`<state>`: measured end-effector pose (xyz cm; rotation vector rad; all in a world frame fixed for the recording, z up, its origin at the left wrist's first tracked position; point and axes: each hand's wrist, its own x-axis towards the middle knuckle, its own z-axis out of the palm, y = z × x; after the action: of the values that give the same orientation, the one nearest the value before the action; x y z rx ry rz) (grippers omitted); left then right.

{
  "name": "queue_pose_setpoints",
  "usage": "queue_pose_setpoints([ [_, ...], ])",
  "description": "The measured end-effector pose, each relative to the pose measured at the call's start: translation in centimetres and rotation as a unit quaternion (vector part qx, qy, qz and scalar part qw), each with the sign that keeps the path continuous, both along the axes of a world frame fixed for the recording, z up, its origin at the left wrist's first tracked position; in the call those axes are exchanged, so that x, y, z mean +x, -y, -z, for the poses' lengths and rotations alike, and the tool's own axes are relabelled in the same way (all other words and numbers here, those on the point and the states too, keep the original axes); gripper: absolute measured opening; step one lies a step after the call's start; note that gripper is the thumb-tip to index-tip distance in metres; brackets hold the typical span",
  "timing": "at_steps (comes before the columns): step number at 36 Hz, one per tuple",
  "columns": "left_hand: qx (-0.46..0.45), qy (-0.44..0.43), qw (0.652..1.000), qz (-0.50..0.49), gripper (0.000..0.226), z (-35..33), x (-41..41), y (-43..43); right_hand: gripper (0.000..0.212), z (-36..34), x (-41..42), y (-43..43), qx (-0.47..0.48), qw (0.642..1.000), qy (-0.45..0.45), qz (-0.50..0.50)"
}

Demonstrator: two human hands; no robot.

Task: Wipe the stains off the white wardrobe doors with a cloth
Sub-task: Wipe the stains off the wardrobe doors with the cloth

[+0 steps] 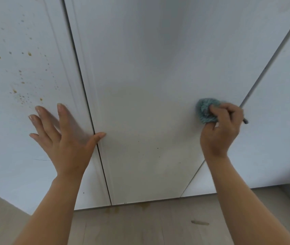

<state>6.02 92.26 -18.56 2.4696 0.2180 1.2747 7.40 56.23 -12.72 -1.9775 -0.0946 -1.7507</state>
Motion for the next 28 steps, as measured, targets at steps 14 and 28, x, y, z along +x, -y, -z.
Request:
queue_pose_setpoints([
  [14, -0.01, -0.007, 1.0, 0.002, 0.127, -0.2, -0.1, 0.1, 0.034, 0.1, -0.1, -1.1, -0.004, 0.999, -0.011, -0.043],
  [28, -0.007, -0.002, 1.0, -0.007, 0.128, 0.0, 0.1, 0.0, 0.042, -2.7, -0.5, 1.0, 0.025, 0.999, 0.03, 0.012],
])
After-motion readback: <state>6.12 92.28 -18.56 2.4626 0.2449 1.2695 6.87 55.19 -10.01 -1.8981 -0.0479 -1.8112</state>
